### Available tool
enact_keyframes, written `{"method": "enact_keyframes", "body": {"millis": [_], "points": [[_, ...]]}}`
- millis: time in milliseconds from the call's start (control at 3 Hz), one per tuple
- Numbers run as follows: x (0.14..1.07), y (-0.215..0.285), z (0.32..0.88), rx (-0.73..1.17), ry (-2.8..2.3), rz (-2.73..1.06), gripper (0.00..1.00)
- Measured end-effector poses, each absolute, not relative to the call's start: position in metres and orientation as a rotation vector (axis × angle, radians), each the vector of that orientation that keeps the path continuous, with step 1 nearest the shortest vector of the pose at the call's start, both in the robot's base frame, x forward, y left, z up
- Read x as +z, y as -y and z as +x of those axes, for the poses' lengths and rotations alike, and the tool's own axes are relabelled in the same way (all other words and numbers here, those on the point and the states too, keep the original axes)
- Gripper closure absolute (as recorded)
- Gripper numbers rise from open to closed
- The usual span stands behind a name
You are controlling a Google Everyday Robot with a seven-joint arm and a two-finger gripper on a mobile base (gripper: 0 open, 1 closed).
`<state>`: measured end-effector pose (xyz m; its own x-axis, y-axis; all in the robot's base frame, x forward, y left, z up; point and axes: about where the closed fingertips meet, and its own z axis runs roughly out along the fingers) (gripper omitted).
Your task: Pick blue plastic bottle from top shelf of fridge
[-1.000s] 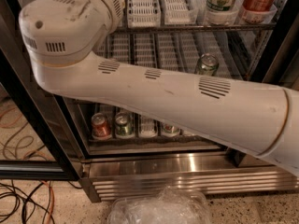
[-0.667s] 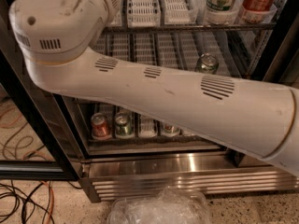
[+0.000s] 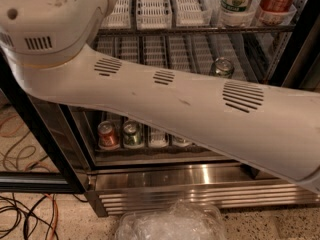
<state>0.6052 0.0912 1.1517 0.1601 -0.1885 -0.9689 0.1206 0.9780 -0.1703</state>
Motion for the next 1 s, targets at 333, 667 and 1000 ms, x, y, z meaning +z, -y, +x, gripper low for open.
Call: {"method": "enact_keyframes", "body": {"millis": [333, 667, 1000], "points": [[1.138, -0.092, 0.583, -0.184, -1.457, -0.047, 1.00], [1.121, -0.095, 0.557, -0.146, -1.513, -0.039, 1.00], [1.100, -0.103, 0.532, -0.094, -1.550, -0.070, 1.00]]}}
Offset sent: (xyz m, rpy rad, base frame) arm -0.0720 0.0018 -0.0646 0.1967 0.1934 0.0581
